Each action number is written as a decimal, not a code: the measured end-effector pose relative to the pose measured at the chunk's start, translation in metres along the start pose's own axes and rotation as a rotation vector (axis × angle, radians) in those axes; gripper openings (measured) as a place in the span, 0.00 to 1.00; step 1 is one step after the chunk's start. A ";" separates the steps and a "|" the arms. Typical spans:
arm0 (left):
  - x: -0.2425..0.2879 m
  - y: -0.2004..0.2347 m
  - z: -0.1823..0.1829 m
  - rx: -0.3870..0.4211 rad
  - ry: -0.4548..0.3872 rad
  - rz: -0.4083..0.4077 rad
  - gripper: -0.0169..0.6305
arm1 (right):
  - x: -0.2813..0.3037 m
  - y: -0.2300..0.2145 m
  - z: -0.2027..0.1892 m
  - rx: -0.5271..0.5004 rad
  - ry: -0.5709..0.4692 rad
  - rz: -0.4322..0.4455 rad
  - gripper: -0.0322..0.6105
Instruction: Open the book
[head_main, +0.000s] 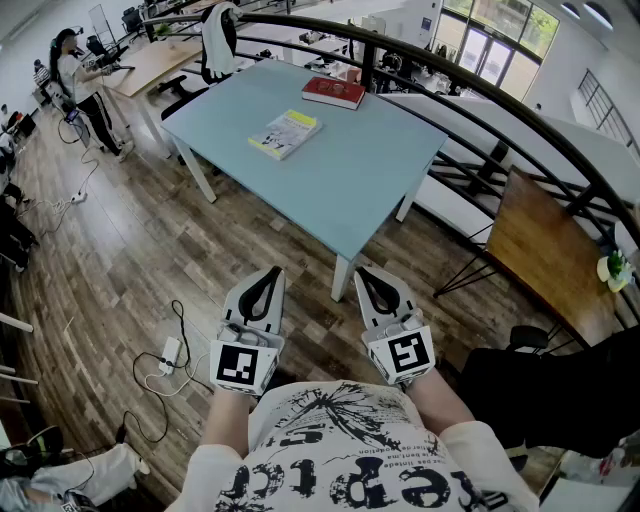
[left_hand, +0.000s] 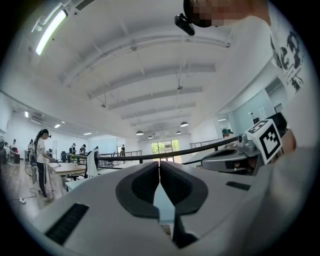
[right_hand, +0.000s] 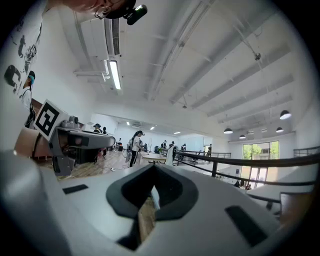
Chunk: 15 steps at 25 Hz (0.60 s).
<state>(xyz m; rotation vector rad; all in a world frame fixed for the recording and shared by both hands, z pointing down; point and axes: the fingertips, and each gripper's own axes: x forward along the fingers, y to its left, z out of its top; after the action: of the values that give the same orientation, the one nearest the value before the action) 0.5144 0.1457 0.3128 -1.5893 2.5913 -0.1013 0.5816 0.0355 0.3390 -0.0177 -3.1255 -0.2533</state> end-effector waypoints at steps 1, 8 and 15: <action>0.001 0.001 0.000 -0.006 0.006 0.001 0.06 | 0.002 0.000 0.000 0.001 0.001 0.002 0.06; 0.006 0.014 -0.003 -0.016 0.010 0.014 0.06 | 0.014 -0.003 -0.006 0.031 0.020 -0.002 0.06; 0.006 0.053 -0.022 -0.047 0.024 0.041 0.06 | 0.050 0.009 -0.014 0.060 0.030 -0.015 0.07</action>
<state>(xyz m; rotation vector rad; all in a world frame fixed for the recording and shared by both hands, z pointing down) 0.4622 0.1646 0.3283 -1.5584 2.6623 -0.0568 0.5321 0.0432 0.3547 0.0101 -3.1028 -0.1584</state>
